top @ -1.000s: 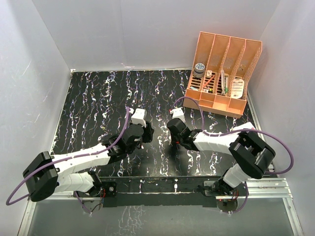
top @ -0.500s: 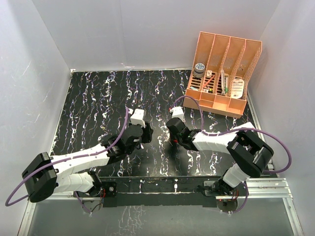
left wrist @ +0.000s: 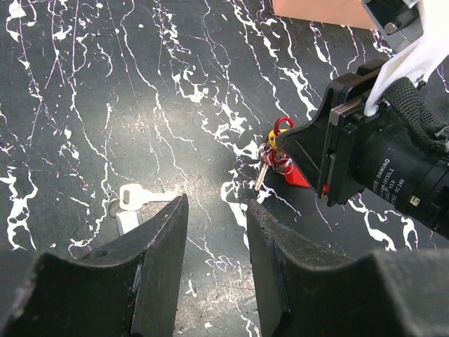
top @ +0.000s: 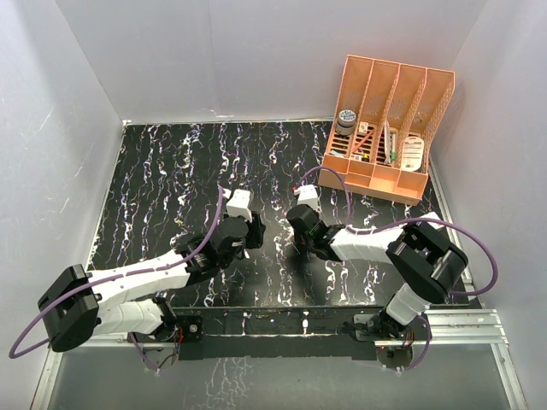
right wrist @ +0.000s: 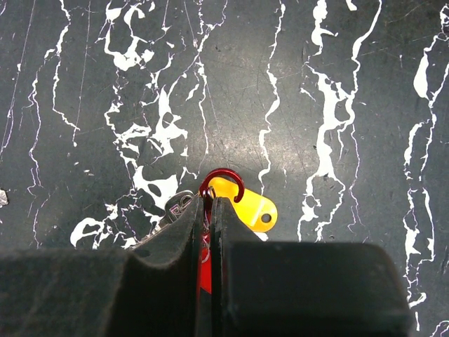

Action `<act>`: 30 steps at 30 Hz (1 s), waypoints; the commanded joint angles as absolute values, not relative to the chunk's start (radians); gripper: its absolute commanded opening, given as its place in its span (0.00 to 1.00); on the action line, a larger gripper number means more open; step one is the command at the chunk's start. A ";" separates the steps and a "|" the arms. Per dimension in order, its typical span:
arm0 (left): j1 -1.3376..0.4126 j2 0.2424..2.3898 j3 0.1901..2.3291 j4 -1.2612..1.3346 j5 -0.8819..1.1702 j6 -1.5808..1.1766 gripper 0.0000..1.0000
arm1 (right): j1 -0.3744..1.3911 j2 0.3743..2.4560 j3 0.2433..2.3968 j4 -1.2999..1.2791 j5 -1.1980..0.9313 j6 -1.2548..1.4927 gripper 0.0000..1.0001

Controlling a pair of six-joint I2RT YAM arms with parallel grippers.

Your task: Put the keys on the keyring

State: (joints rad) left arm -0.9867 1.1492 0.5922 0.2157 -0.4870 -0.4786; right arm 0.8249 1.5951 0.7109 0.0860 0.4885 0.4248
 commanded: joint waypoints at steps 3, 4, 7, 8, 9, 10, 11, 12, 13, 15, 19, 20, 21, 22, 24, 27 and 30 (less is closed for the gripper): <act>-0.986 1.117 0.582 0.219 -0.506 -0.468 0.38 | 0.831 1.573 0.745 0.111 0.547 0.445 0.00; -0.988 1.118 0.583 0.217 -0.506 -0.468 0.38 | 0.831 1.569 0.745 0.111 0.547 0.445 0.00; -0.988 1.115 0.581 0.215 -0.509 -0.468 0.38 | 0.831 1.535 0.727 0.116 0.551 0.450 0.00; -0.987 1.111 0.580 0.214 -0.510 -0.468 0.38 | 0.831 1.516 0.719 0.114 0.553 0.453 0.00; -0.988 1.108 0.579 0.213 -0.512 -0.468 0.38 | 0.831 1.495 0.707 0.114 0.553 0.456 0.00; -0.987 1.106 0.577 0.213 -0.514 -0.468 0.38 | 0.831 1.467 0.695 0.114 0.554 0.459 0.00; -0.986 1.103 0.575 0.214 -0.515 -0.468 0.38 | 0.831 1.441 0.684 0.109 0.555 0.461 0.00; -0.986 1.101 0.574 0.215 -0.515 -0.468 0.38 | 0.831 1.412 0.672 0.104 0.557 0.463 0.00; -0.986 1.100 0.573 0.215 -0.515 -0.468 0.38 | 0.831 1.386 0.662 0.096 0.559 0.466 0.00; -0.985 1.100 0.571 0.216 -0.516 -0.469 0.38 | 0.831 1.332 0.647 0.076 0.566 0.470 0.00; -0.985 1.104 0.568 0.224 -0.509 -0.475 0.38 | 0.831 1.261 0.651 0.002 0.599 0.477 0.00; -0.985 1.106 0.568 0.224 -0.507 -0.477 0.38 | 0.831 1.243 0.655 -0.016 0.608 0.477 0.00; -0.985 1.107 0.568 0.225 -0.506 -0.478 0.38 | 0.831 1.234 0.659 -0.031 0.612 0.476 0.00; -0.985 1.108 0.567 0.226 -0.505 -0.479 0.38 | 0.831 1.228 0.662 -0.040 0.620 0.473 0.00; -0.985 1.110 0.569 0.229 -0.502 -0.480 0.38 | 0.831 1.225 0.670 -0.060 0.634 0.465 0.00; -0.985 1.111 0.571 0.225 -0.502 -0.479 0.38 | 0.831 1.244 0.689 -0.097 0.648 0.465 0.00; -0.985 1.111 0.570 0.224 -0.503 -0.479 0.39 | 0.831 1.291 0.711 -0.130 0.659 0.464 0.00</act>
State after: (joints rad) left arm -0.9863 1.1278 0.5701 0.2165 -0.4904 -0.4801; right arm 0.8249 1.2545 0.6525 -0.0887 0.6079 0.4652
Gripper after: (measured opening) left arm 0.382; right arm 0.031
